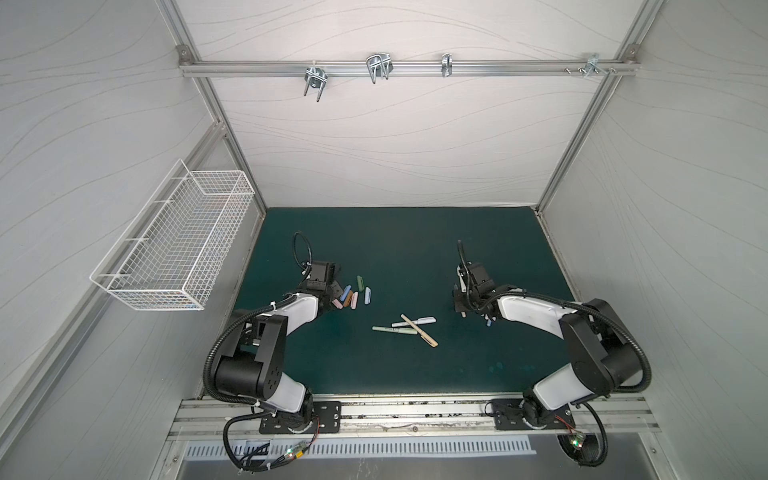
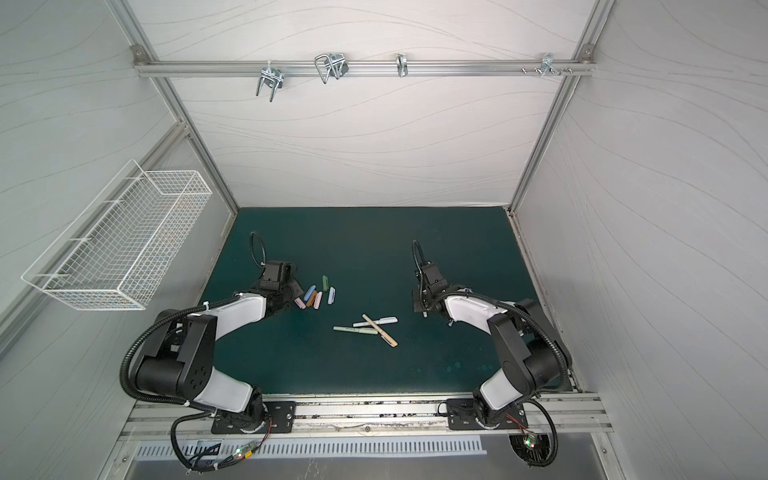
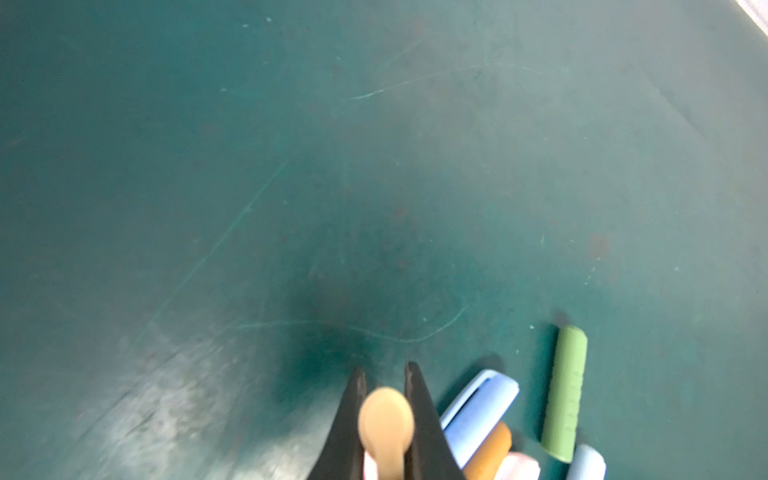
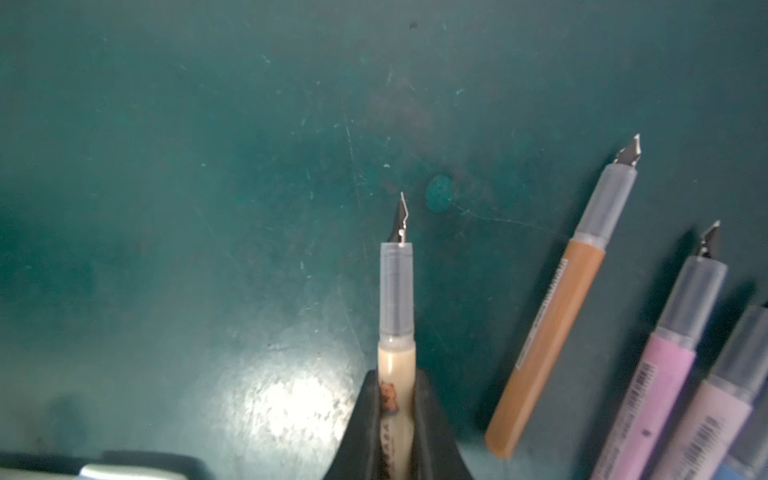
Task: Open the pen caps
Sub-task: 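Drop the beige cap on the cap pile with left while right lays the pen down, then grasp the next capped beige pen with right while left moves toward it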
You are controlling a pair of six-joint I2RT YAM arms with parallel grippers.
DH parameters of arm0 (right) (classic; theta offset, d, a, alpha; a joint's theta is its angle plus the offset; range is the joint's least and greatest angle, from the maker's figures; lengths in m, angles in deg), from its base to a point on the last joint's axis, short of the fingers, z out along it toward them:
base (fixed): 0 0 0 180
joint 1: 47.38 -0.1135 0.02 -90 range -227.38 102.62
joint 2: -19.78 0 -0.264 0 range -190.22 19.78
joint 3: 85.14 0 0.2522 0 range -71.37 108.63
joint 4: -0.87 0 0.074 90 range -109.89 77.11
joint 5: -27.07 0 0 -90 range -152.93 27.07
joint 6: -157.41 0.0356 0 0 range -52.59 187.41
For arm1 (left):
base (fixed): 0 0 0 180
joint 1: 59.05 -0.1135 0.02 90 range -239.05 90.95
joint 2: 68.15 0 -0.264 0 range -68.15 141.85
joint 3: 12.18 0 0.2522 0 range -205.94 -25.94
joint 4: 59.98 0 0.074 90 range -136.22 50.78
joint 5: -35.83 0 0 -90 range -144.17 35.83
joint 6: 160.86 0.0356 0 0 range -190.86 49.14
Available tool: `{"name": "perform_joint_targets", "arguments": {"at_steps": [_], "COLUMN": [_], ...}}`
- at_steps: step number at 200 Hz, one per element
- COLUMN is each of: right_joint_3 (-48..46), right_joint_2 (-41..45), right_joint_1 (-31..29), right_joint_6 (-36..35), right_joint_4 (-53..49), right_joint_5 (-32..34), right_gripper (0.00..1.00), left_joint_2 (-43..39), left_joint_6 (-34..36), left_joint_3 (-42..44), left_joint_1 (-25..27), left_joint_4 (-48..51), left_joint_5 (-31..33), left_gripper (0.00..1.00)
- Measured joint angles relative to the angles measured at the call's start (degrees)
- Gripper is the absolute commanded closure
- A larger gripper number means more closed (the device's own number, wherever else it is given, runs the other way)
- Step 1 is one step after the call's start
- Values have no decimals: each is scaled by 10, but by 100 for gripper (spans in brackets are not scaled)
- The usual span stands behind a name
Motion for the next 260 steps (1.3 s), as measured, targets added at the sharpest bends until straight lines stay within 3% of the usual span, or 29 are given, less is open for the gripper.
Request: {"name": "perform_joint_targets", "arguments": {"at_steps": [71,140,191,260], "right_joint_3": [4,8,8,-70], "right_joint_2": [-11,-21,-18,165], "right_joint_1": [6,12,16,11], "right_joint_6": [4,11,13,8], "right_joint_4": [-12,-18,-18,24], "right_joint_5": [13,24,23,27], "right_gripper": [87,76,70,60], "left_joint_2": [25,31,26,-37], "left_joint_6": [2,11,12,17], "left_joint_3": [-8,-12,-12,-1], "left_joint_1": [-6,-7,-7,-5], "left_joint_4": [9,16,19,18], "left_joint_5": [-8,-21,-28,-24], "left_gripper": [84,63,54,44]}}
